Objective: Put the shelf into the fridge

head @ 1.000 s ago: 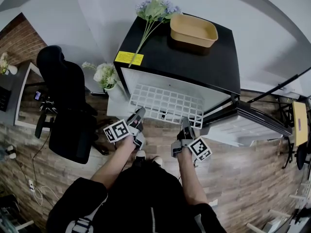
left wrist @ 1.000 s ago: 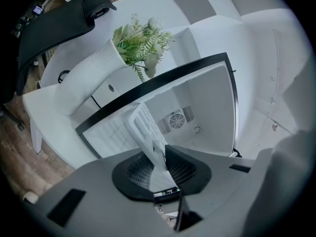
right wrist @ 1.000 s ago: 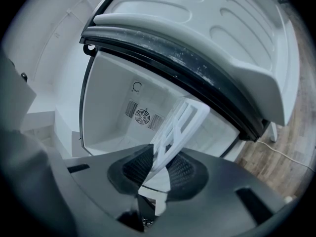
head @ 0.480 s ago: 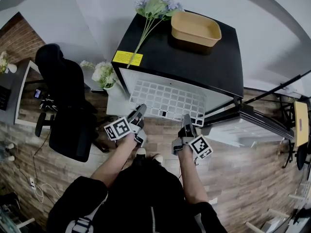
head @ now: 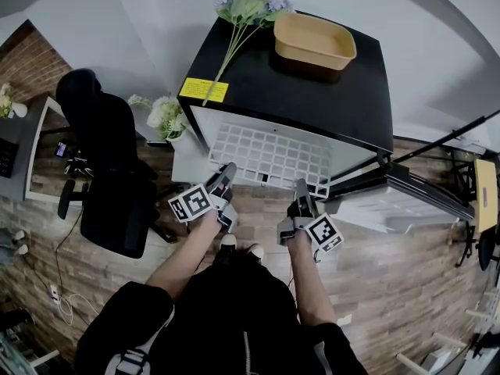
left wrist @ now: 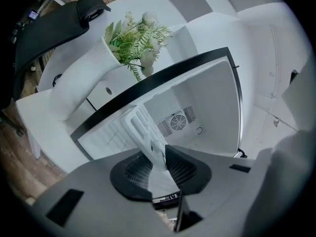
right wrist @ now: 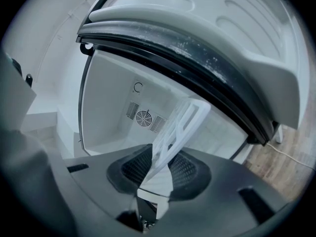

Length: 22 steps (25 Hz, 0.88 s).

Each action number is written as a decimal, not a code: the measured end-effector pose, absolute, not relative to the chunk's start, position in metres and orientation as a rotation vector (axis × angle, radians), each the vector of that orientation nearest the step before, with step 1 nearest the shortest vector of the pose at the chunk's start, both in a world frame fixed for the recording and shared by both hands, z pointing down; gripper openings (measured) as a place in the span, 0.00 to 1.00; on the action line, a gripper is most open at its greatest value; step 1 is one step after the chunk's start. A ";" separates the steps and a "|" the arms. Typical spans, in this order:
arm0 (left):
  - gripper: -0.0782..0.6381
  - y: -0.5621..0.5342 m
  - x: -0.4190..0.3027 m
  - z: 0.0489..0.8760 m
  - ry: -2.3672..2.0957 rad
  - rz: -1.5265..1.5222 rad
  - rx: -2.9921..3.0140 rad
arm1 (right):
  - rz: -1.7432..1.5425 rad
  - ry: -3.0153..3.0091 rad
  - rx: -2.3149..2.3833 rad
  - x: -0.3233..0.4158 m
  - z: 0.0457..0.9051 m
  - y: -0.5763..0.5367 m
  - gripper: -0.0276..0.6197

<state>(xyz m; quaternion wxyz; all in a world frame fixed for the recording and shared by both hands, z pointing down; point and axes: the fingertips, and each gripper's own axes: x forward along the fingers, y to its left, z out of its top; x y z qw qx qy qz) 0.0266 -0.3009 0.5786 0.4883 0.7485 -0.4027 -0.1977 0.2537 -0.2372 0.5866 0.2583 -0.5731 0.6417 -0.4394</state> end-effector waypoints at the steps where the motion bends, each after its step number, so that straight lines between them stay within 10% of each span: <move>1: 0.22 -0.300 0.027 0.579 -0.979 -0.483 1.816 | -1.191 1.745 -1.548 0.253 0.586 -0.236 0.19; 22: 0.25 -0.273 0.037 0.578 -0.965 -0.448 1.882 | -1.204 1.802 -1.462 0.225 0.587 -0.219 0.16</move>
